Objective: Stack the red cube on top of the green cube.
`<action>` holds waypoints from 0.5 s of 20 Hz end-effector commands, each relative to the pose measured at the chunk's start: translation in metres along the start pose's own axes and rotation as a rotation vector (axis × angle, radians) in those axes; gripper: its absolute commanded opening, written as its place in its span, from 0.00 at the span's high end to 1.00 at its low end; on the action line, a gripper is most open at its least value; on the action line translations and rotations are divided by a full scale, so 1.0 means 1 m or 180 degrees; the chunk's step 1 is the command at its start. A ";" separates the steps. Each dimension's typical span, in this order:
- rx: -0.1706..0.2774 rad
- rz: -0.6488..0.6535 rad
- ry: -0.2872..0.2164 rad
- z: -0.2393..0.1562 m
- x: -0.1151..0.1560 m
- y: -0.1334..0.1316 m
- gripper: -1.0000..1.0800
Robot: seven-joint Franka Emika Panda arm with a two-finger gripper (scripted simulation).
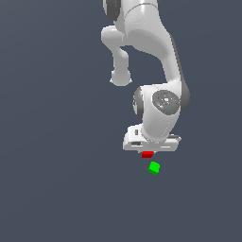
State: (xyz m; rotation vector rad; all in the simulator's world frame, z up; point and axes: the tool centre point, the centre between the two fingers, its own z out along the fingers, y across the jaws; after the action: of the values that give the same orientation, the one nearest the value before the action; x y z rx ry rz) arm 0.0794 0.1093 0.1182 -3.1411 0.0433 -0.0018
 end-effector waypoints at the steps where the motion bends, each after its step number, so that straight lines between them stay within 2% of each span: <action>1: -0.0001 0.0000 -0.0004 -0.002 0.000 0.000 1.00; 10: 0.0000 0.0000 -0.0001 0.010 0.007 -0.009 1.00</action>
State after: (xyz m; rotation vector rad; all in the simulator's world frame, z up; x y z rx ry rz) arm 0.0844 0.1149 0.1113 -3.1412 0.0441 -0.0015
